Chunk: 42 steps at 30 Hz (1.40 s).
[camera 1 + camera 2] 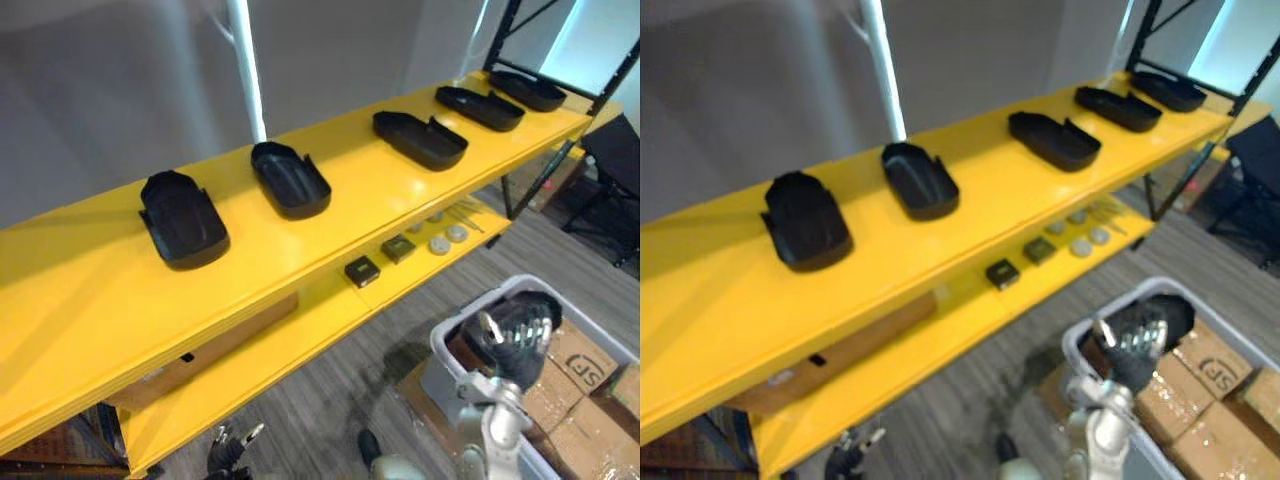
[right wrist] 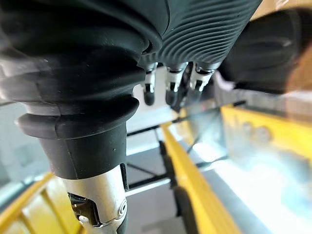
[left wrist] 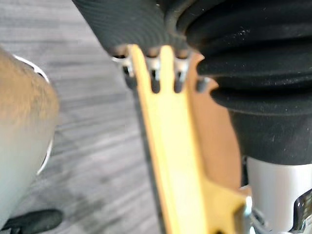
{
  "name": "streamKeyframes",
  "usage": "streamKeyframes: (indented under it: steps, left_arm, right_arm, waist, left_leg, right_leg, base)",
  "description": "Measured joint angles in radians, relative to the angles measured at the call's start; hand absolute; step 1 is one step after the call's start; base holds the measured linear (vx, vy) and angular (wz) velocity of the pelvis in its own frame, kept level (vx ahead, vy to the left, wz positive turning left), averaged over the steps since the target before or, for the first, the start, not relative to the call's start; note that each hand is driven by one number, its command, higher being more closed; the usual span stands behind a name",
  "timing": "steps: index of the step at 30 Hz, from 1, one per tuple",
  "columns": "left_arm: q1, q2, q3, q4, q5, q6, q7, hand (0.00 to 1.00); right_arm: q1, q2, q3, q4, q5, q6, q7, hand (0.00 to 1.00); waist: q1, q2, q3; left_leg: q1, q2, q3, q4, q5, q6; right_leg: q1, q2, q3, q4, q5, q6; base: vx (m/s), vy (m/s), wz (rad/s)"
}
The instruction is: Walk over and take plastic housings, then place them on the shelf
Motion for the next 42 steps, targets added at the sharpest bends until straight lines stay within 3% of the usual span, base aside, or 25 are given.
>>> streamKeyframes:
  steps: [3,4,5,7,9,13,14,15,17,20,22,26,29,33,37,40,42]
  left_arm:
    - [-0.004,0.003,0.001,-0.019,0.008,0.010,-0.012,0.00]
    - [-0.005,0.003,0.010,-0.037,0.036,0.019,-0.007,0.00]
    - [-0.006,0.003,0.012,-0.040,0.036,0.024,0.001,0.00]
    - [-0.013,0.010,0.034,-0.045,0.020,0.052,0.037,0.00]
    - [-0.018,0.011,0.032,-0.043,0.014,0.069,0.039,0.00]
    - [-0.017,0.018,0.041,-0.042,0.006,0.097,0.040,0.00]
    - [-0.002,0.026,0.063,-0.039,-0.027,0.106,0.040,0.00]
    - [-0.004,0.039,0.095,-0.028,-0.055,0.111,0.040,0.00]
    - [0.002,0.028,0.127,0.008,-0.068,0.114,0.039,0.00]
    - [0.014,0.029,0.133,0.072,-0.066,0.107,0.039,0.00]
    - [0.016,0.023,0.130,0.113,-0.077,0.086,0.038,0.00]
    - [0.058,0.022,0.111,0.136,-0.092,0.069,0.022,0.00]
    - [0.077,0.021,0.087,0.132,-0.087,0.061,0.023,0.00]
    - [0.063,0.027,0.070,0.097,-0.007,0.037,-0.002,0.00]
    - [0.040,0.046,0.026,0.055,0.027,-0.001,-0.016,0.00]
    - [-0.002,0.069,-0.009,0.006,-0.014,-0.005,-0.020,0.00]
    - [-0.032,0.076,-0.017,-0.015,-0.027,-0.015,-0.017,0.00]
  right_arm:
    - [0.024,0.010,0.003,-0.002,0.009,0.000,0.025,0.00]
    - [0.043,0.018,0.006,-0.004,0.019,-0.001,0.055,0.00]
    - [0.045,0.018,0.012,-0.003,0.027,-0.001,0.074,0.00]
    - [0.069,0.016,0.056,0.000,0.039,-0.004,0.138,0.00]
    - [0.063,0.014,0.092,0.019,0.038,-0.012,0.158,0.00]
    - [-0.002,0.008,0.180,0.105,0.042,-0.016,0.155,0.00]
    - [-0.026,0.008,0.197,0.157,0.040,-0.015,0.153,0.00]
    - [-0.058,0.007,0.199,0.212,0.034,-0.008,0.146,0.00]
    - [-0.093,-0.013,0.199,0.265,0.023,-0.007,0.123,0.00]
    - [-0.134,-0.077,0.190,0.285,-0.005,0.019,0.103,0.00]
    - [-0.133,-0.115,0.169,0.288,-0.043,0.049,0.084,0.00]
    - [-0.118,-0.136,0.044,0.265,-0.079,0.088,0.062,0.00]
    - [-0.129,-0.157,-0.055,0.263,-0.079,0.090,0.039,0.00]
    - [-0.156,-0.186,-0.120,0.273,-0.082,0.090,-0.004,0.00]
    - [-0.275,-0.215,-0.132,0.357,-0.078,0.096,-0.047,0.00]
    - [-0.428,-0.229,-0.172,0.446,-0.024,0.110,-0.072,0.00]
    - [-0.547,-0.284,-0.176,0.526,-0.007,0.129,-0.093,0.00]
  waist:
    - [-0.008,0.005,0.048]
    - [-0.006,-0.002,0.069]
    - [0.005,0.005,0.069]
    - [0.007,-0.011,0.072]
    - [0.009,-0.011,0.072]
    - [0.035,-0.020,0.063]
    - [0.039,-0.044,0.048]
    - [0.047,-0.052,0.037]
    - [0.069,-0.033,0.014]
    - [0.065,0.003,0.009]
    - [0.059,0.035,0.029]
    - [0.046,0.034,0.049]
    - [0.033,0.045,0.059]
    - [0.031,0.063,0.091]
    - [0.035,0.054,0.144]
    - [0.056,0.037,0.199]
    - [0.074,0.032,0.214]
  left_leg:
    - [-0.025,0.015,0.038,0.110,-0.058,0.015]
    - [-0.018,0.036,0.087,0.129,-0.073,0.029]
    - [-0.019,0.053,0.121,0.121,-0.073,0.035]
    - [-0.002,0.081,0.206,0.096,-0.050,0.042]
    - [0.017,0.102,0.248,0.061,-0.020,0.039]
    - [0.025,0.127,0.307,0.001,0.041,0.016]
    - [0.010,0.121,0.295,0.014,0.059,0.013]
    - [-0.007,0.110,0.233,0.011,0.078,0.011]
    - [-0.004,0.114,0.184,-0.041,0.130,-0.005]
    - [-0.005,0.124,0.195,-0.098,0.162,-0.059]
    - [-0.006,0.152,0.178,-0.085,0.186,-0.073]
    - [-0.040,0.161,0.107,-0.012,0.252,-0.053]
    - [-0.036,0.147,0.105,-0.037,0.257,-0.060]
    - [-0.029,0.068,0.059,-0.146,0.259,-0.060]
    - [-0.041,0.010,0.037,-0.208,0.224,-0.062]
    - [-0.083,-0.040,0.011,-0.173,0.206,-0.035]
    - [-0.146,-0.060,-0.012,-0.127,0.198,-0.021]
  right_leg:
    - [-0.036,0.013,-0.024,0.045,0.023,0.009]
    - [-0.038,0.022,-0.060,0.002,0.087,-0.022]
    - [-0.031,0.017,-0.090,-0.020,0.101,-0.058]
    - [-0.087,0.003,-0.275,0.178,0.004,-0.084]
    - [-0.089,-0.027,-0.341,0.335,-0.071,-0.095]
    - [-0.061,-0.156,-0.414,0.478,-0.108,-0.106]
    - [-0.031,-0.198,-0.424,0.419,-0.072,-0.120]
    - [-0.001,-0.183,-0.449,0.328,-0.080,-0.093]
    - [0.050,-0.158,-0.501,0.164,-0.067,-0.071]
    - [0.110,-0.103,-0.550,-0.072,-0.035,-0.019]
    - [0.123,-0.071,-0.548,-0.089,-0.024,-0.036]
    - [0.143,-0.062,-0.534,-0.102,-0.027,-0.057]
    - [0.140,-0.065,-0.517,-0.137,-0.010,-0.061]
    - [0.104,-0.111,-0.514,-0.188,0.045,-0.036]
    - [0.059,-0.152,-0.521,-0.191,0.084,-0.011]
    - [0.050,-0.205,-0.534,-0.191,0.107,-0.005]
    - [0.025,-0.229,-0.555,-0.182,0.128,-0.006]
  base:
    - [-0.15,0.131,-0.74]
    - [-0.22,0.054,-1.00]
    - [-0.27,0.050,-1.25]
    - [-0.16,0.024,-1.03]
    - [-0.08,0.017,-0.65]
    - [-0.02,-0.120,-0.59]
    - [0.00,-0.172,-0.56]
    - [0.01,-0.207,-0.66]
    - [0.05,-0.330,-0.86]
    - [0.04,-0.317,-0.64]
    - [-0.04,-0.181,-0.14]
    - [-0.08,-0.110,-0.06]
    - [-0.11,0.007,-0.12]
    - [-0.12,0.092,-0.04]
    - [-0.18,0.158,0.06]
    - [-0.15,0.141,0.25]
    - [-0.10,0.089,0.37]
